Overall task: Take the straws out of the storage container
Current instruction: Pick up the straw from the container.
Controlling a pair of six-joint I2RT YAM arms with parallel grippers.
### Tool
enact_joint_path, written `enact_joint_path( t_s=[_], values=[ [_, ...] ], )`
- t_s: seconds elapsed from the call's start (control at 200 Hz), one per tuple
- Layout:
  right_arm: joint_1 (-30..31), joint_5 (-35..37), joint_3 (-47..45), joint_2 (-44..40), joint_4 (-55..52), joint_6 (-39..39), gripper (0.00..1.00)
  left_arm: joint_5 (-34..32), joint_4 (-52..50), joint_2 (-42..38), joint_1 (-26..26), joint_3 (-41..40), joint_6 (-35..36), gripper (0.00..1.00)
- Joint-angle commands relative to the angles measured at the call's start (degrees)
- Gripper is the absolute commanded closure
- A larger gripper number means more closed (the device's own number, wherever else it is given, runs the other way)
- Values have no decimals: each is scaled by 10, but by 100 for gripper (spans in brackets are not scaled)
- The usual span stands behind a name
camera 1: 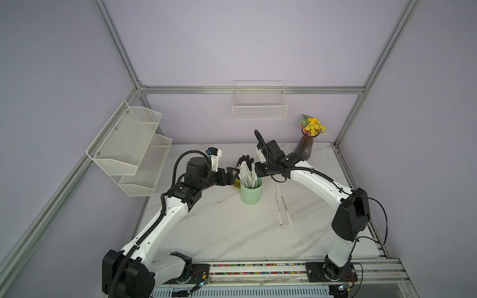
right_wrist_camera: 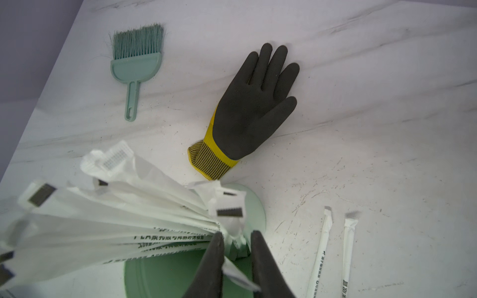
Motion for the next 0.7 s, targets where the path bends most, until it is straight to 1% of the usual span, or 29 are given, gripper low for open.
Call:
enact_joint_path(
  t_s=[0.0,0.09,0.21,0.415,0.695],
  values=[
    [-1,-27,-22,-19,19,17,81,-3,15,-6,-2,1,12,9],
    [0,-36,-39,-29,28,22,89,-3,16,-5,-2,1,12,9],
    [0,-42,-44,-45,35,25,92,-3,16,-5,-2,-2,11,9],
    [0,-43,-19,-62,18,15,92,0,20,-5,-3,-3,8,9],
    [0,-41,16,-63,-4,0,92,4,20,0,-2,-3,7,9]
  ],
)
